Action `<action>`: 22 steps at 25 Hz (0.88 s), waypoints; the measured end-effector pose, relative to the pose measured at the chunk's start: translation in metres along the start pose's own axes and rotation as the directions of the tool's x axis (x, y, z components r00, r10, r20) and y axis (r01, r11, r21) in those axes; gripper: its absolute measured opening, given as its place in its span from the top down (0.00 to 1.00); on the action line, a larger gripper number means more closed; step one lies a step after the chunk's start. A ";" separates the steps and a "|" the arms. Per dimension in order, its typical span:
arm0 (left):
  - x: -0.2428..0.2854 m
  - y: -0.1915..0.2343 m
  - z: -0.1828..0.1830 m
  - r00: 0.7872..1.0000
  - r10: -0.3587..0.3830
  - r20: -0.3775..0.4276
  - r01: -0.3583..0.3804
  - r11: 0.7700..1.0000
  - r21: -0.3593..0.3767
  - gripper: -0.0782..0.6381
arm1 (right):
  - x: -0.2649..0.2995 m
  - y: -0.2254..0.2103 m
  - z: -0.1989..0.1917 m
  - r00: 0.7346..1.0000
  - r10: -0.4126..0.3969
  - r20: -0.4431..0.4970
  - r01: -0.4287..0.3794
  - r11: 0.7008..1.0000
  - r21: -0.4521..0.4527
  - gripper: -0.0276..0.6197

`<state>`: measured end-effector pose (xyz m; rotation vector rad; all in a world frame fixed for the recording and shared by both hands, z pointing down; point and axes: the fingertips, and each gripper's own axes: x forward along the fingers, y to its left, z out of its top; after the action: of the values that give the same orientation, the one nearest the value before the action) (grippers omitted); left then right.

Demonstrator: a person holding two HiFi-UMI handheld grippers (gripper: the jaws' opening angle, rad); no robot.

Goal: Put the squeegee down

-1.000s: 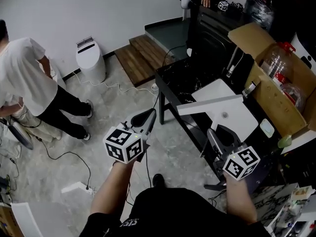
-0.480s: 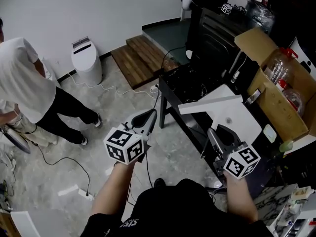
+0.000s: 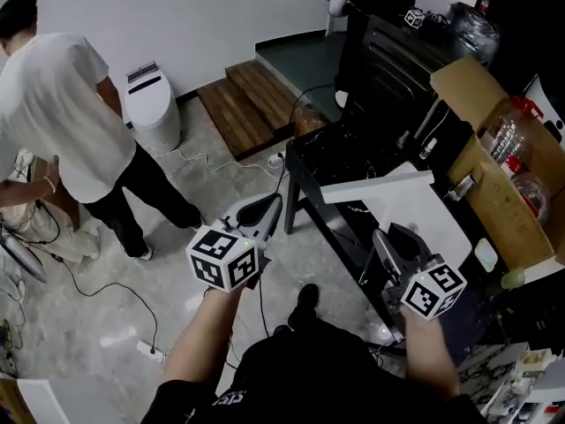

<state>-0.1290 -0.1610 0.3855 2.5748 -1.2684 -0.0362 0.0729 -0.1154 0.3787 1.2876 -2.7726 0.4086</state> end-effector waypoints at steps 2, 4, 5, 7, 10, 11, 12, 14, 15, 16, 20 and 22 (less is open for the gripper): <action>0.013 0.008 0.003 1.000 0.001 -0.007 -0.001 1.000 0.002 0.88 | 0.014 -0.012 0.003 1.000 0.002 0.003 -0.002 1.000 0.008 0.81; 0.027 0.015 0.003 1.000 -0.001 -0.021 0.001 1.000 0.008 0.88 | 0.028 -0.023 0.005 1.000 0.006 0.003 -0.006 1.000 0.014 0.81; 0.034 0.019 0.003 1.000 -0.001 -0.028 0.002 1.000 0.011 0.88 | 0.035 -0.029 0.006 1.000 0.009 0.002 -0.009 1.000 0.015 0.81; 0.049 0.026 0.002 0.999 0.002 -0.039 -0.001 1.000 0.013 0.88 | 0.047 -0.041 0.005 1.000 0.014 -0.001 -0.014 1.000 0.020 0.81; 0.072 0.037 0.000 0.999 0.010 -0.052 -0.010 1.000 -0.003 0.88 | 0.063 -0.063 0.001 1.000 0.012 -0.015 -0.012 0.999 0.044 0.81; 0.079 0.040 0.000 0.998 0.009 -0.058 -0.009 1.000 -0.004 0.88 | 0.068 -0.071 0.001 1.000 0.010 -0.020 -0.009 0.999 0.049 0.81; 0.087 0.043 0.000 0.998 0.008 -0.065 -0.008 1.000 -0.001 0.88 | 0.073 -0.077 0.002 1.000 0.008 -0.024 -0.007 0.999 0.051 0.81; 0.101 0.049 0.001 0.997 0.006 -0.076 -0.005 1.000 0.002 0.88 | 0.082 -0.090 0.004 1.000 0.003 -0.024 -0.002 0.998 0.056 0.81; 0.108 0.051 0.001 0.997 0.004 -0.081 -0.004 1.000 0.000 0.88 | 0.086 -0.096 0.005 1.000 0.001 -0.023 0.000 0.998 0.059 0.81; 0.116 0.053 0.000 0.996 0.002 -0.088 -0.002 1.000 -0.001 0.88 | 0.089 -0.102 0.005 1.000 -0.001 -0.022 0.003 0.998 0.063 0.81; 0.150 0.052 -0.004 0.992 -0.014 -0.129 0.015 1.000 0.008 0.88 | 0.094 -0.128 0.002 1.000 -0.010 -0.023 0.012 0.997 0.082 0.81; 0.165 0.050 -0.003 0.990 -0.016 -0.140 0.019 1.000 0.017 0.88 | 0.094 -0.142 -0.001 1.000 -0.013 -0.025 0.016 0.995 0.095 0.81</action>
<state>-0.0658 -0.3187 0.4172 2.5534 -1.2003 0.1510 0.1194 -0.2722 0.4249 1.3120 -2.7530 0.5572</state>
